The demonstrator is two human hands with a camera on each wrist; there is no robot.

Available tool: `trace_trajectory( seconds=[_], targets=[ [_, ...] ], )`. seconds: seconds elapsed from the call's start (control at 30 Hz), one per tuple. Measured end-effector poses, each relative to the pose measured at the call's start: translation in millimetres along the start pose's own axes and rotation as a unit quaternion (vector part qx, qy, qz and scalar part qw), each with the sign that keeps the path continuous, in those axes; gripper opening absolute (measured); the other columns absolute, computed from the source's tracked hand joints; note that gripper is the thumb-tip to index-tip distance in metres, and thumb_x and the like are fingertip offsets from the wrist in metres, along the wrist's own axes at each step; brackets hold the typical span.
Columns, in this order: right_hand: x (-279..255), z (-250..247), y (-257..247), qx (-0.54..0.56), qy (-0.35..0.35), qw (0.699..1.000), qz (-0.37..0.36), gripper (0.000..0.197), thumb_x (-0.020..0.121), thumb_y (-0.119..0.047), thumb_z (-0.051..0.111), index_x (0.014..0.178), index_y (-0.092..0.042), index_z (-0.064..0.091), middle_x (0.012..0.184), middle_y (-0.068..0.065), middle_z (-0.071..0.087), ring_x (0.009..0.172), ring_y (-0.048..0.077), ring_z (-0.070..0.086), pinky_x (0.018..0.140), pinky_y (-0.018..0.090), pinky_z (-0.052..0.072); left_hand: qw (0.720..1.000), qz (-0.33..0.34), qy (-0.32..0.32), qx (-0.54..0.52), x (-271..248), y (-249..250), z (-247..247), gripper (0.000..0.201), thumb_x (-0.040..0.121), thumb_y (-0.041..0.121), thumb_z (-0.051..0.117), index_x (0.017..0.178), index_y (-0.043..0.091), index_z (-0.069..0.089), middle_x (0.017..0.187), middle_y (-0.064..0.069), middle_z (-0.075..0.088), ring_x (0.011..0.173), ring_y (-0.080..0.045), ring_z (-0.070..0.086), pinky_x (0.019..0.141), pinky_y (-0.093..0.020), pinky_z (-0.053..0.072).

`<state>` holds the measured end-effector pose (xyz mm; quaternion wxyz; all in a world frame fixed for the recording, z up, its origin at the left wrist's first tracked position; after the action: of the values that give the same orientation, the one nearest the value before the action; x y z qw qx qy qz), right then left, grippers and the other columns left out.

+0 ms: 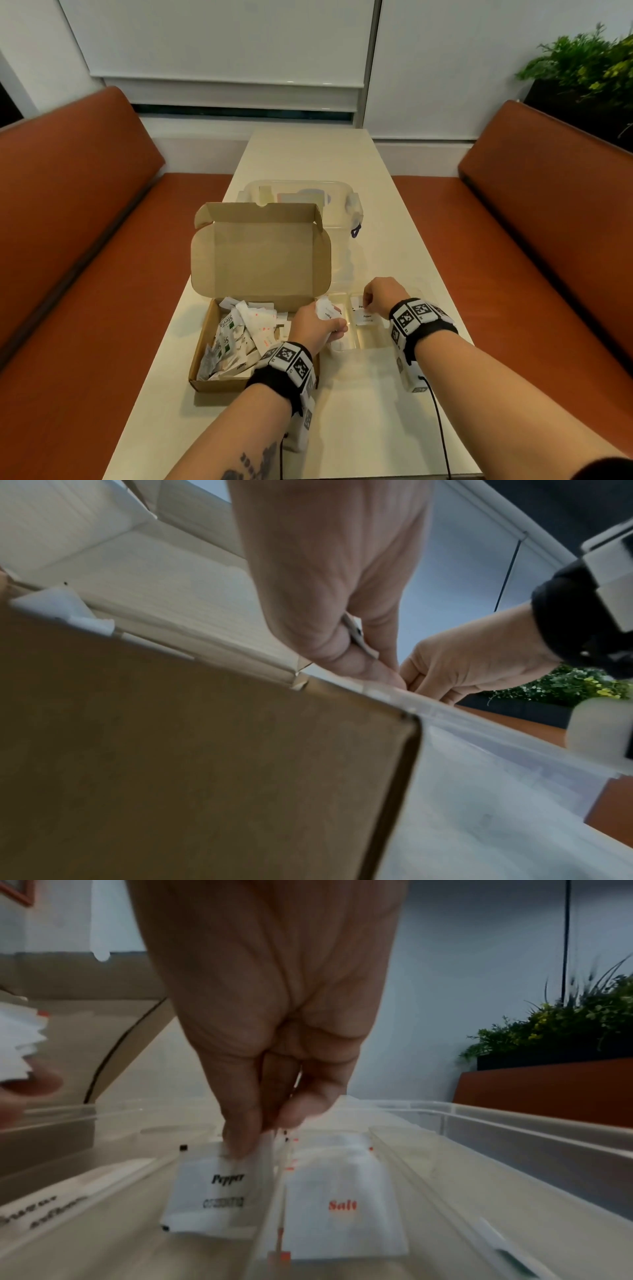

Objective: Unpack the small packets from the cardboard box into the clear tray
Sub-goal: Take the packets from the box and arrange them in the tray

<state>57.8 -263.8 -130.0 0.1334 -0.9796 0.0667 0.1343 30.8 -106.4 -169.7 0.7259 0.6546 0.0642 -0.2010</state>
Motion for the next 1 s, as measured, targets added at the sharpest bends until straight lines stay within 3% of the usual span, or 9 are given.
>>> trace_trajectory(
  seconds=[0.23, 0.3, 0.4, 0.53, 0.6, 0.7, 0.8, 1.0],
  targets=[
    [-1, 4, -6, -0.044, -0.016, 0.999, -0.005, 0.019, 0.088, -0.001, 0.05, 0.098, -0.004, 0.066, 0.108, 0.014, 0.066, 0.097, 0.027, 0.063, 0.086, 0.029, 0.05, 1.0, 0.009, -0.007, 0.0, 0, 0, 0, 0.021, 0.074, -0.014, 0.069, 0.079, 0.005, 0.06, 0.075, -0.015, 0.063, 0.067, -0.021, 0.065, 0.057, -0.021, 0.055],
    [0, 4, -10, -0.078, -0.017, 0.997, -0.018, 0.015, 0.089, 0.001, 0.048, 0.085, -0.009, 0.059, 0.112, 0.014, 0.064, 0.09, 0.024, 0.058, 0.086, 0.029, 0.048, 1.0, 0.01, -0.009, 0.003, 0, -1, 0, 0.021, 0.075, -0.013, 0.069, 0.08, 0.005, 0.059, 0.074, -0.013, 0.063, 0.066, -0.021, 0.066, 0.058, -0.021, 0.056],
    [3, 6, -15, -0.128, -0.032, 0.991, -0.03, 0.028, 0.09, 0.002, 0.046, 0.067, -0.014, 0.042, 0.116, 0.015, 0.062, 0.09, 0.023, 0.055, 0.088, 0.029, 0.047, 1.0, 0.009, -0.006, 0.011, 2, -1, 0, 0.021, 0.074, -0.013, 0.069, 0.08, 0.005, 0.06, 0.075, -0.013, 0.064, 0.067, -0.021, 0.066, 0.058, -0.021, 0.056],
    [8, 10, -16, -0.185, -0.044, 0.981, -0.037, 0.02, 0.092, 0.001, 0.046, 0.076, -0.011, 0.045, 0.119, 0.015, 0.06, 0.108, 0.028, 0.06, 0.089, 0.029, 0.047, 1.0, 0.011, -0.002, 0.019, 3, -1, 0, 0.022, 0.074, -0.013, 0.07, 0.081, 0.005, 0.06, 0.075, -0.014, 0.064, 0.07, -0.023, 0.066, 0.059, -0.022, 0.057],
    [8, 13, -14, -0.205, -0.05, 0.977, -0.04, 0.018, 0.092, -0.002, 0.047, 0.078, -0.012, 0.044, 0.119, 0.014, 0.06, 0.108, 0.028, 0.06, 0.088, 0.03, 0.047, 1.0, 0.011, -0.002, 0.026, 3, -1, 0, 0.021, 0.075, -0.011, 0.07, 0.081, 0.005, 0.06, 0.076, -0.013, 0.065, 0.071, -0.023, 0.066, 0.06, -0.022, 0.057],
    [8, 17, -12, -0.227, -0.05, 0.971, -0.048, 0.006, 0.091, -0.009, 0.05, 0.096, -0.013, 0.051, 0.117, 0.011, 0.061, 0.107, 0.028, 0.059, 0.083, 0.031, 0.046, 1.0, 0.011, -0.004, 0.027, 3, -1, 0, 0.02, 0.075, -0.011, 0.07, 0.081, 0.005, 0.06, 0.076, -0.013, 0.065, 0.07, -0.022, 0.067, 0.058, -0.021, 0.055],
    [11, 21, -10, -0.248, -0.049, 0.966, -0.049, 0.021, 0.092, -0.015, 0.049, 0.112, -0.01, 0.055, 0.115, 0.008, 0.062, 0.106, 0.027, 0.06, 0.079, 0.031, 0.045, 1.0, 0.011, -0.005, 0.028, 4, -2, 0, 0.02, 0.075, -0.011, 0.07, 0.082, 0.005, 0.06, 0.074, -0.012, 0.066, 0.067, -0.018, 0.067, 0.058, -0.021, 0.056],
    [12, 22, -11, -0.282, -0.049, 0.956, -0.055, 0.02, 0.09, -0.016, 0.051, 0.107, -0.011, 0.06, 0.11, 0.006, 0.065, 0.102, 0.025, 0.062, 0.078, 0.031, 0.046, 0.998, 0.025, -0.004, 0.055, 5, 0, 0, 0.021, 0.071, -0.011, 0.071, 0.076, 0.008, 0.061, 0.073, -0.01, 0.064, 0.068, -0.02, 0.063, 0.064, -0.027, 0.059]
  ],
)
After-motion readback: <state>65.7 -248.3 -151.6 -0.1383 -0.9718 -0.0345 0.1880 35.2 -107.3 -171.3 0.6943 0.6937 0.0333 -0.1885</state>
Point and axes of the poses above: each hand's wrist, its own x-axis towards the middle knuckle, its own z-axis out of the palm, y = z × x, the point moved 6 cm from there along x, towards the middle knuckle
